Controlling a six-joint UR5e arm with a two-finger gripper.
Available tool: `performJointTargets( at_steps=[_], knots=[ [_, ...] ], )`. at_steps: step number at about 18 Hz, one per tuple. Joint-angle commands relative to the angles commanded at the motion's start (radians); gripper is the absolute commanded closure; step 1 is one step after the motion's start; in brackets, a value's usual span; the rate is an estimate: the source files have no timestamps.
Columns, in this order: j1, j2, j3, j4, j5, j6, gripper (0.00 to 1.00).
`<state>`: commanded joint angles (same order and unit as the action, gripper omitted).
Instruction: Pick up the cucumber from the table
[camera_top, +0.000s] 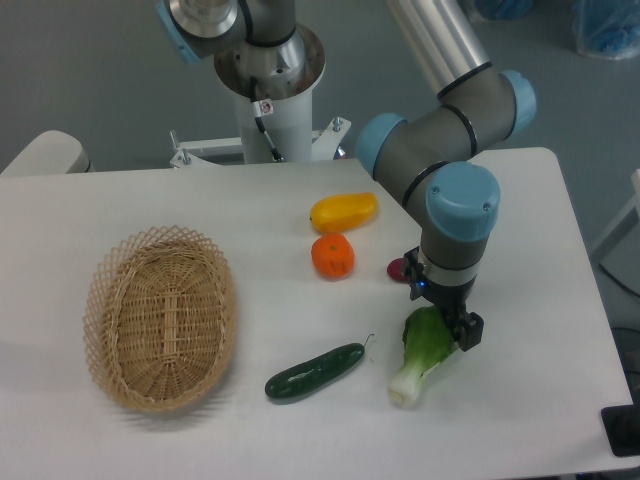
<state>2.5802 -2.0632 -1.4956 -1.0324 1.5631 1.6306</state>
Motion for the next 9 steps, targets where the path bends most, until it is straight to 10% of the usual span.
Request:
performJointTargets(
  at_steps=[9],
  knots=[
    [-0.008,0.014,-0.009,0.003,-0.018,0.002,0.00]
  ],
)
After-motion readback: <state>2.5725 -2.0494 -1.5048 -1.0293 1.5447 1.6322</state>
